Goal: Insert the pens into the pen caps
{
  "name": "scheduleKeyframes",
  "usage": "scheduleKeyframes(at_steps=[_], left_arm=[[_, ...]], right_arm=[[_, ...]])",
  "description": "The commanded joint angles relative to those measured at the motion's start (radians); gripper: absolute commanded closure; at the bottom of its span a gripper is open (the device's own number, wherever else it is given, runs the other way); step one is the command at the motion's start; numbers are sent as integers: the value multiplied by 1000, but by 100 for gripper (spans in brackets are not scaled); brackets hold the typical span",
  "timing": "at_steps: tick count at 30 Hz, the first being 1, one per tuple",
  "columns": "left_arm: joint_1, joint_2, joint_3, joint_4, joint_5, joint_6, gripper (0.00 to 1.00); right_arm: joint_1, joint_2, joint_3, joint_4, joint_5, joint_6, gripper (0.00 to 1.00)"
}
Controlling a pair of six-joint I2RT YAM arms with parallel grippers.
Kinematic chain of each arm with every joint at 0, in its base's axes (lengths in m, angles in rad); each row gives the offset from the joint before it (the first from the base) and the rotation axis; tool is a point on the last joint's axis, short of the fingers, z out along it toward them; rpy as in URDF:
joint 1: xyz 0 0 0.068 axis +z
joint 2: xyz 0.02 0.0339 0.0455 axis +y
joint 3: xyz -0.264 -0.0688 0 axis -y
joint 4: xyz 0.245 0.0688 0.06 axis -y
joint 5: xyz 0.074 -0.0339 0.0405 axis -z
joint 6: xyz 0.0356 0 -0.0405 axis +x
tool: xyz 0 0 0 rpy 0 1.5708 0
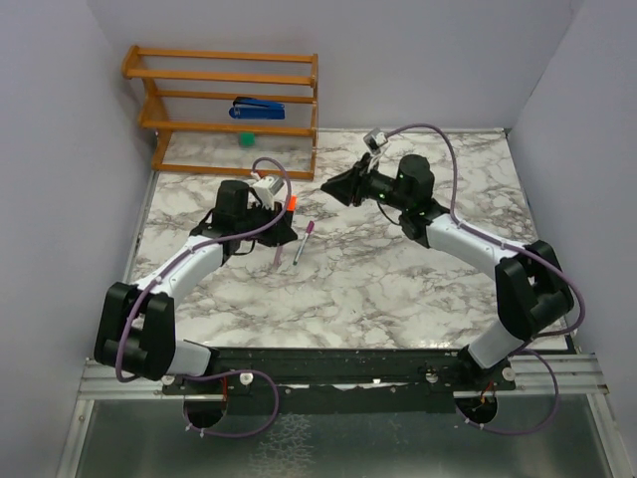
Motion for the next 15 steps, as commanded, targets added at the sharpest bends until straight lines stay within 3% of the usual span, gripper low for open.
scheduleKeyframes(at_steps=[1, 7, 15], left_arm=[[3, 54, 87, -156, -177, 51, 100], [4, 179, 224, -405, -444, 71, 100], [3, 261, 245, -500, -609, 64, 100]], right_arm=[[-25, -78, -38, -27, 172, -20, 66], [-26, -103, -54, -108, 243, -55, 66], [-27, -107, -64, -129, 268, -55, 67]])
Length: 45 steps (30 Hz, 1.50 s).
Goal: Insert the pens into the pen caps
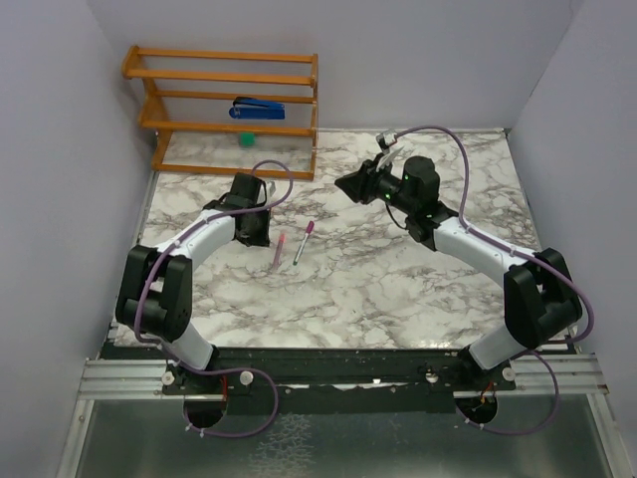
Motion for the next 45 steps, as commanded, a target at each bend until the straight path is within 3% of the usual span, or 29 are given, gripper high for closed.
scheduleKeyframes(at_steps=[1, 23, 32, 33, 35, 44, 45], left_arm=[[4, 37, 29, -128, -165, 13, 100], [-7, 174, 67, -163, -236, 39, 100], [-12, 184, 75, -165, -240, 41, 68], [-13, 183, 75, -165, -236, 42, 68], [-13, 184, 76, -164, -221, 47, 99], [-16, 174, 103, -163, -222, 37, 100], [-17, 173, 108, -162, -223, 36, 90]], right_arm=[[2, -22, -7, -38, 51, -20, 66], [2, -20, -9, -48, 83, -25, 66], [1, -17, -10, -50, 83, -25, 66], [1, -16, -10, -50, 82, -25, 66], [2, -16, -9, -50, 80, -25, 67], [1, -10, -7, -48, 69, -22, 66], [1, -8, -6, -48, 64, -21, 66]])
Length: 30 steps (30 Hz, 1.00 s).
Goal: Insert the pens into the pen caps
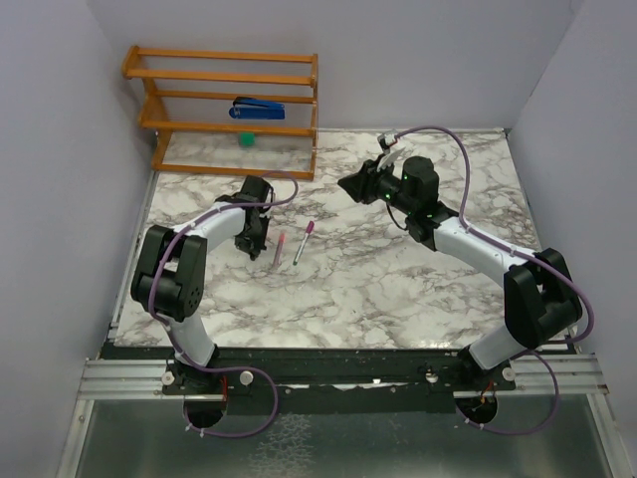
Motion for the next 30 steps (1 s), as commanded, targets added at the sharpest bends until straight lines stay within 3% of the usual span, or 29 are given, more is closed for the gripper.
scheduleKeyframes(at_steps=[1, 3, 5, 10, 14, 19, 21, 23, 26, 30], left_arm=[[-3, 2, 47, -8, -7, -2, 72], [-4, -2, 58, -8, -11, 1, 41], [-4, -7, 67, -4, -12, 4, 34], [-4, -31, 116, -1, -6, 10, 23], [-4, -87, 176, 0, -16, 21, 20], [-4, -245, 194, 102, 5, 55, 19], [-4, -380, 145, 219, 18, 56, 14], [-3, -528, 27, 383, 18, 43, 2], [-2, -742, -143, 653, 22, 45, 1], [-1, -843, -215, 709, -50, 91, 1]], right_arm=[[2, -7, -1, -8, -2, -13, 66], [1, -3, 4, -13, -8, -12, 66], [1, -2, 10, -17, -8, -12, 64], [1, 0, 46, -58, 11, -12, 61], [1, -14, 52, -48, 41, 17, 59], [2, -10, 95, -128, 203, 69, 59], [1, 4, 147, -213, 278, 85, 60], [2, 7, 186, -283, 342, 87, 60], [1, -28, 183, -319, 416, 73, 61], [1, -91, 145, -317, 491, 32, 60]])
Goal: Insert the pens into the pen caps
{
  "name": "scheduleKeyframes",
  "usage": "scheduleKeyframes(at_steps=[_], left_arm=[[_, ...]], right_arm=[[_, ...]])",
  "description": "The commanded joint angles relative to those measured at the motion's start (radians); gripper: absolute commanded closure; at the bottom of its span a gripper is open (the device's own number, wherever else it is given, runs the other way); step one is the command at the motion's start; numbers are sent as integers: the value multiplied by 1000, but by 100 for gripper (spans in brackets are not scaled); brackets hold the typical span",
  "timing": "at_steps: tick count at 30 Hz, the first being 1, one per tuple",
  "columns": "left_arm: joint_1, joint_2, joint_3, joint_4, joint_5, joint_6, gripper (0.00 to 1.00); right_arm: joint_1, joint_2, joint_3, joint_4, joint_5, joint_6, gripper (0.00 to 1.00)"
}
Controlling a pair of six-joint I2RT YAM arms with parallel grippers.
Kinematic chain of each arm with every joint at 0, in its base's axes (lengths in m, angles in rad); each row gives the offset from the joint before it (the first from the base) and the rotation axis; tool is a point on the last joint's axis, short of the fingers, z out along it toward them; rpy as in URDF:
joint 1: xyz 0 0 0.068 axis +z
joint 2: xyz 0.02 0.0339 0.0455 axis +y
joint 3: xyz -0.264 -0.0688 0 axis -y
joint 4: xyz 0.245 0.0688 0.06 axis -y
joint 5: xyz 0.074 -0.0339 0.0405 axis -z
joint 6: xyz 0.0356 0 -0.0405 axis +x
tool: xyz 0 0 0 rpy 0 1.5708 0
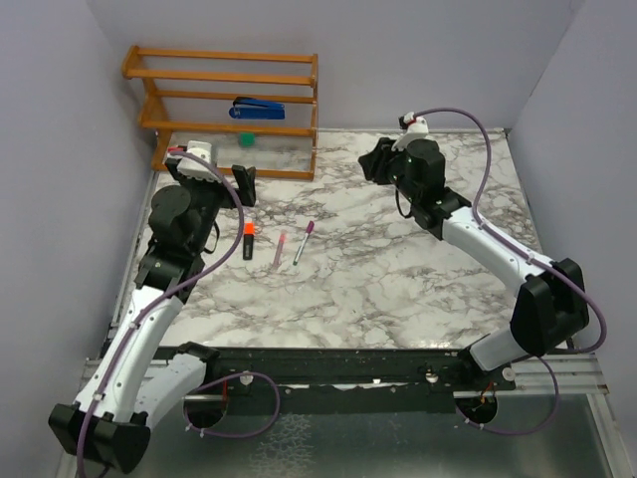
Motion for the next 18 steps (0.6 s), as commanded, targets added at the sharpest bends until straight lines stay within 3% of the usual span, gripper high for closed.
scheduleKeyframes(at_steps=[1, 5, 18], left_arm=[[-1, -43, -88, 185, -60, 55, 1], [-1, -29, -98, 187, -53, 57, 1], [-1, -16, -124, 210, -81, 102, 1]], right_arm=[[2, -68, -17, -78, 161, -49, 60], [2, -71, 12, -113, 210, -79, 59], [2, -51, 2, -61, 150, -68, 63]])
